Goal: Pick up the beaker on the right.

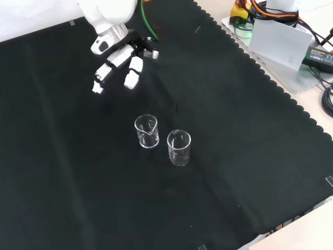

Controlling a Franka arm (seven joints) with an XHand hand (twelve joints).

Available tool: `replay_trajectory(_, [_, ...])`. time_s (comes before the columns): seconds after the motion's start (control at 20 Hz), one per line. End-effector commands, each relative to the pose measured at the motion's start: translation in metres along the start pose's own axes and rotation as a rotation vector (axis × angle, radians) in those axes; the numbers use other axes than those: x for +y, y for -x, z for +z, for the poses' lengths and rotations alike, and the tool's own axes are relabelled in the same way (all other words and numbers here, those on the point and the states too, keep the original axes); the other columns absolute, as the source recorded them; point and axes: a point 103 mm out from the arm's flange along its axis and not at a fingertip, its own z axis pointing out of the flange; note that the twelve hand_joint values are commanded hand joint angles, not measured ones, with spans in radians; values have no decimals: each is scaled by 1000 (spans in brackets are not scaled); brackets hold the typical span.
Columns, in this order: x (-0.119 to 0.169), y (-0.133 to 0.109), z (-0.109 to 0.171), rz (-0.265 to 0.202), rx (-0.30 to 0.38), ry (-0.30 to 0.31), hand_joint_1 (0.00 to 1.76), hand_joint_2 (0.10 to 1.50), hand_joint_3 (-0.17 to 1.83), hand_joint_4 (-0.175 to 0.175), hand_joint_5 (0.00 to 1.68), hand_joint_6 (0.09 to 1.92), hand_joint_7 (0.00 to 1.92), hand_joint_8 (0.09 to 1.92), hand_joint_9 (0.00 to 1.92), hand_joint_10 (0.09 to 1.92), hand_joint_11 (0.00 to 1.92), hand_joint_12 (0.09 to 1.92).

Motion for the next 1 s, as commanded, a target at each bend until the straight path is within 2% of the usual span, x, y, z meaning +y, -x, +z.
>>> replay_trajectory(0.05, [2, -4, 11, -59, 71, 26, 287, 973, 114, -14, 149, 87, 103, 426, 166, 572, 0, 815])
replay_trajectory(0.15, [2, -6, 16, -86, 93, 0, 396, 945, 104, -25, 198, 87, 152, 454, 201, 577, 0, 884])
replay_trajectory(0.25, [2, -8, 20, -105, 101, -1, 536, 922, 96, -28, 212, 87, 159, 462, 212, 576, 0, 915])
replay_trajectory(0.35, [5, -16, 28, -141, 92, -13, 694, 881, 87, -33, 211, 87, 167, 471, 225, 575, 0, 936])
replay_trajectory(0.45, [5, -19, 33, -170, 123, -19, 776, 767, 265, -40, 201, 87, 165, 491, 239, 560, 0, 954])
replay_trajectory(0.55, [5, -21, 36, -195, 155, -8, 798, 626, 531, -43, 192, 87, 159, 509, 242, 554, 0, 961])
replay_trajectory(0.65, [8, -24, 40, -211, 169, -12, 801, 557, 662, -43, 194, 87, 156, 521, 241, 558, 0, 962])
replay_trajectory(1.0, [21, -37, 49, -292, 220, -31, 775, 522, 703, -41, 209, 87, 176, 535, 249, 566, 0, 970])
